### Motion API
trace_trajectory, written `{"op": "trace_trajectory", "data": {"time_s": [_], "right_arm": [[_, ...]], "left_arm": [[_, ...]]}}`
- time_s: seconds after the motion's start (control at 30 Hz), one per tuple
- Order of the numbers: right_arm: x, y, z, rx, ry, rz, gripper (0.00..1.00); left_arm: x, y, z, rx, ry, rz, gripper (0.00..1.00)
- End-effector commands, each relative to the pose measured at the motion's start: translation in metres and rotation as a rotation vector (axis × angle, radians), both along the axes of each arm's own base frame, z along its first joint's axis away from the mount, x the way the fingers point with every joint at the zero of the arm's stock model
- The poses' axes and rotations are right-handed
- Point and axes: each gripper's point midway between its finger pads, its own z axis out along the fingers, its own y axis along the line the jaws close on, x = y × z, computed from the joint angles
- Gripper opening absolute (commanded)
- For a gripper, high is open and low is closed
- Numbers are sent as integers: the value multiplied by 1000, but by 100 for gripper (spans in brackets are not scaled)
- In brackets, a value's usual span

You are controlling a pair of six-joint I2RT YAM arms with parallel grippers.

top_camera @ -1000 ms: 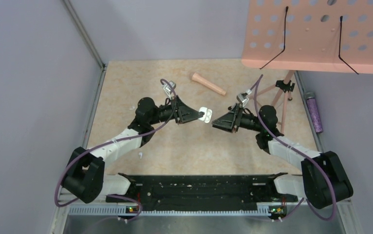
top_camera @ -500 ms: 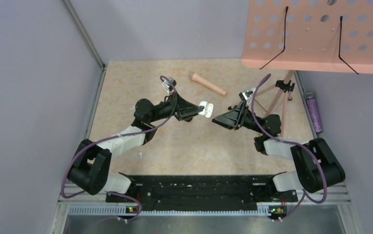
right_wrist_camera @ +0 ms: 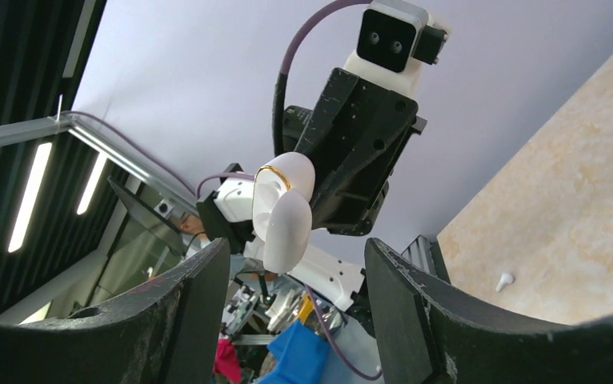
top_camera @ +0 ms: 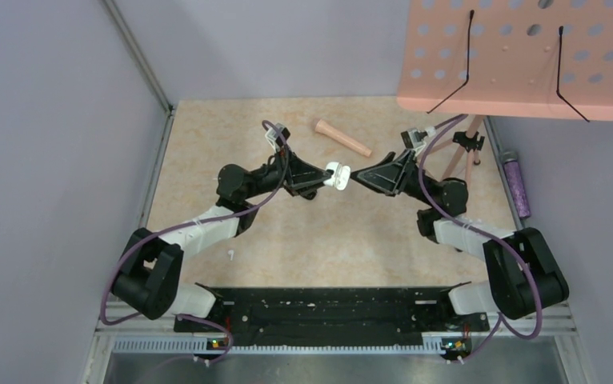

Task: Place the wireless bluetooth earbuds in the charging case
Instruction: Pass from the left arm to the right

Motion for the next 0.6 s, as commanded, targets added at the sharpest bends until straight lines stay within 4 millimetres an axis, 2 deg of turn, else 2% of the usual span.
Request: {"op": "trace_trajectory", "data": {"time_s": [0.0, 0.3, 0.57], "right_arm": [[-25, -7, 53, 115, -285, -7, 62], [-41, 9, 62, 119, -362, 48, 63], [-42, 16, 66, 125, -385, 62, 59]], "left_arm": [[-8, 7, 35, -100, -93, -23, 0], [-10, 9, 46, -154, -95, -43, 0], [-13, 11, 52, -170, -107, -50, 0]]}}
